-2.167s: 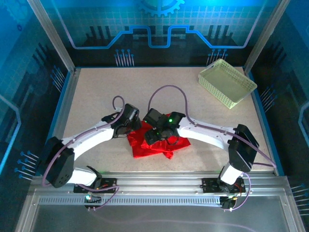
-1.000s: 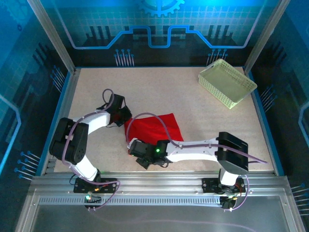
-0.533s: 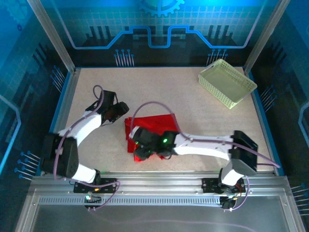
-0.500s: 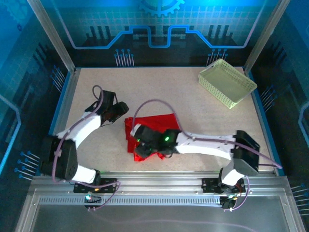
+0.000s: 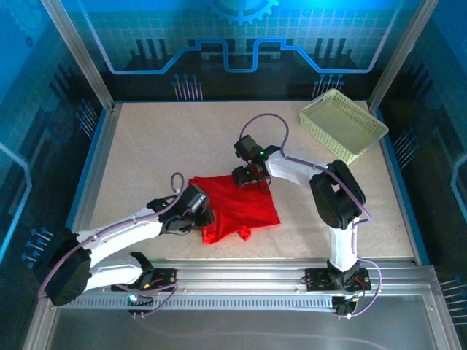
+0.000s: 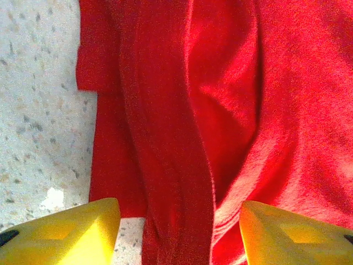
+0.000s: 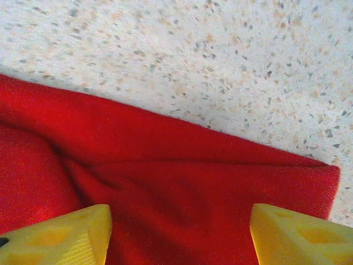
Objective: Fold the inside-out t-shirt
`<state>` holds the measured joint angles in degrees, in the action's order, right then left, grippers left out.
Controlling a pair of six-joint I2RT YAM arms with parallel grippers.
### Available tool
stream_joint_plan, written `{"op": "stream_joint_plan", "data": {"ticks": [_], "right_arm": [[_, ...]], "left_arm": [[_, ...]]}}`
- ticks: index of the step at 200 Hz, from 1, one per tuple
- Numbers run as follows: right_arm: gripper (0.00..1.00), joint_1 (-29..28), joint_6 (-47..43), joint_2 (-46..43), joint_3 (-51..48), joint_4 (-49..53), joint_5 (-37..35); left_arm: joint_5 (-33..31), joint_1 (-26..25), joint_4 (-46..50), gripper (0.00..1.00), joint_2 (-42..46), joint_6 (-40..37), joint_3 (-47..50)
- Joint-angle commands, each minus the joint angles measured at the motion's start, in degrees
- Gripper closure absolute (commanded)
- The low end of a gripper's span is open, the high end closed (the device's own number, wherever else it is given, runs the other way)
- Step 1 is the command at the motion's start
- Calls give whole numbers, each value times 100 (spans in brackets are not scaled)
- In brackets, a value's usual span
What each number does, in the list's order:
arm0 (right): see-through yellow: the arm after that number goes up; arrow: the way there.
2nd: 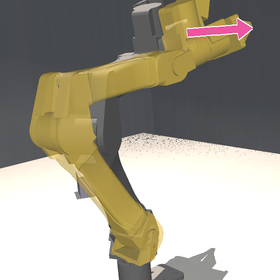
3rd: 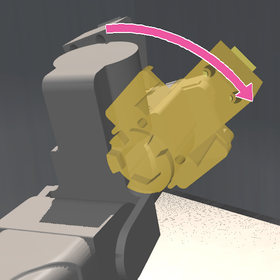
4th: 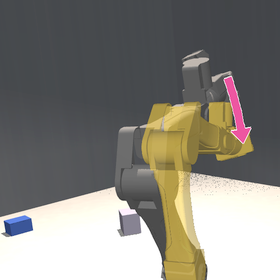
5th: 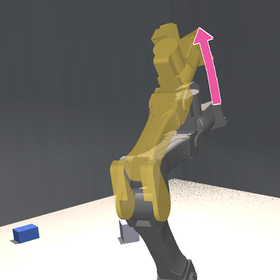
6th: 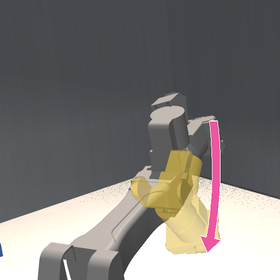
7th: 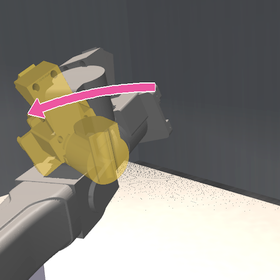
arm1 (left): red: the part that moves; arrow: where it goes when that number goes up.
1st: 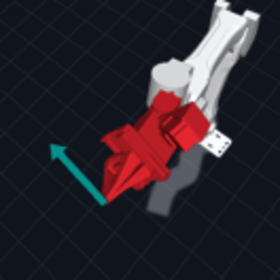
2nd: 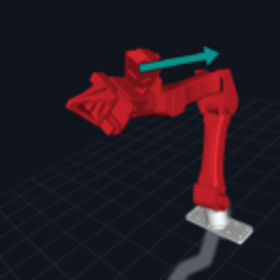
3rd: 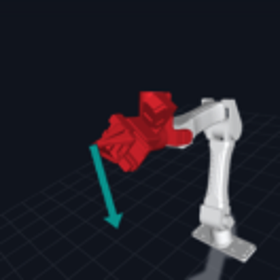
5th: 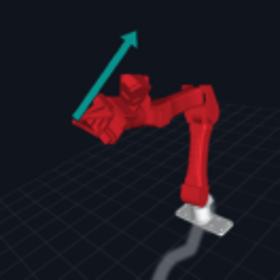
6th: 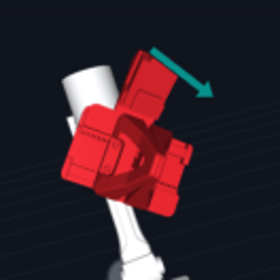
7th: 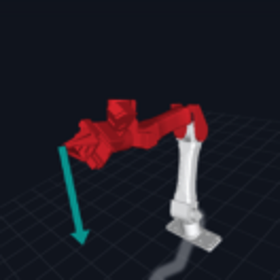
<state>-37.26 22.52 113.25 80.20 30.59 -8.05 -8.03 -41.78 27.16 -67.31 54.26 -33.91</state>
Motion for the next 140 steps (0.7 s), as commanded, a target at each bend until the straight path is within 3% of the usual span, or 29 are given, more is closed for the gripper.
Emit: {"op": "stream_joint_plan", "data": {"ticks": [1, 32, 57, 100, 131, 140], "right_arm": [[33, 279, 409, 200, 72, 255, 208], [34, 643, 1005, 17, -592, 138, 11], [35, 837, 1419, -287, -1189, -5, -62], [39, 887, 2081, -881, -1968, 64, -216], [38, 408, 2214, -1678, -2403, 106, -237], [37, 173, 2185, -1946, -2353, 236, -406]], "left_arm": [[-214, -87, 81, 52, -156, 329, 196], [-105, 409, -88, 83, -255, 164, 473], [48, 968, -218, 92, -312, -253, 501], [115, 2014, -262, 89, -706, -1162, 16], [425, 2587, -488, 59, -1431, -1755, -623], [494, 2682, -250, 56, -1681, -1800, -985]]}}
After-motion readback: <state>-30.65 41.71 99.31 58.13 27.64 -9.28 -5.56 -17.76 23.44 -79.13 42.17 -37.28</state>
